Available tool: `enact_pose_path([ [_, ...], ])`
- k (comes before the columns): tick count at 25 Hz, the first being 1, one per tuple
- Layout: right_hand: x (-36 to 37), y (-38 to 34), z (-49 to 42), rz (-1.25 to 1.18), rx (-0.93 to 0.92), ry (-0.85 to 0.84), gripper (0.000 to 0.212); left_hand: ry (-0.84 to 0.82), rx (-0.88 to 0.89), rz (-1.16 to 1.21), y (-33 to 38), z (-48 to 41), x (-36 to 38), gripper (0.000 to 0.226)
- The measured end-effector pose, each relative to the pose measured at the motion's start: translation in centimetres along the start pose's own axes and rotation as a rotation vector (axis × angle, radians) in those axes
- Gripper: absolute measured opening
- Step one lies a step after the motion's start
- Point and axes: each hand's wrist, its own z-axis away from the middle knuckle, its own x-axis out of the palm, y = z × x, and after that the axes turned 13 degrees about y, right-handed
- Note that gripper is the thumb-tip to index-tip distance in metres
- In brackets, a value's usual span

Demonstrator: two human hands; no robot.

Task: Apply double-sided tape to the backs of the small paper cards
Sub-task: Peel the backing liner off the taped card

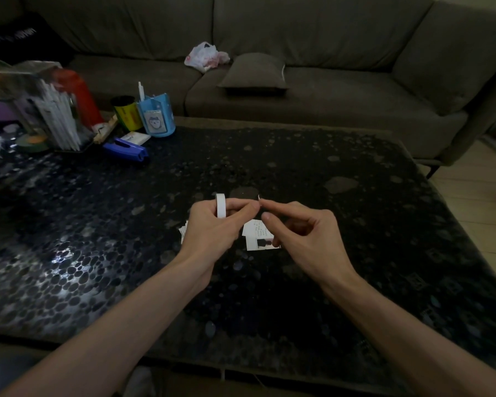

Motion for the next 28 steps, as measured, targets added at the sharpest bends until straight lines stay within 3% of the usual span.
enact_pose_path([
  [28, 0.05, -0.18, 0.05, -0.010, 0.003, -0.001, 0.032, 0.005, 0.029, 0.008, -0.49, -0.31, -0.06, 0.010],
])
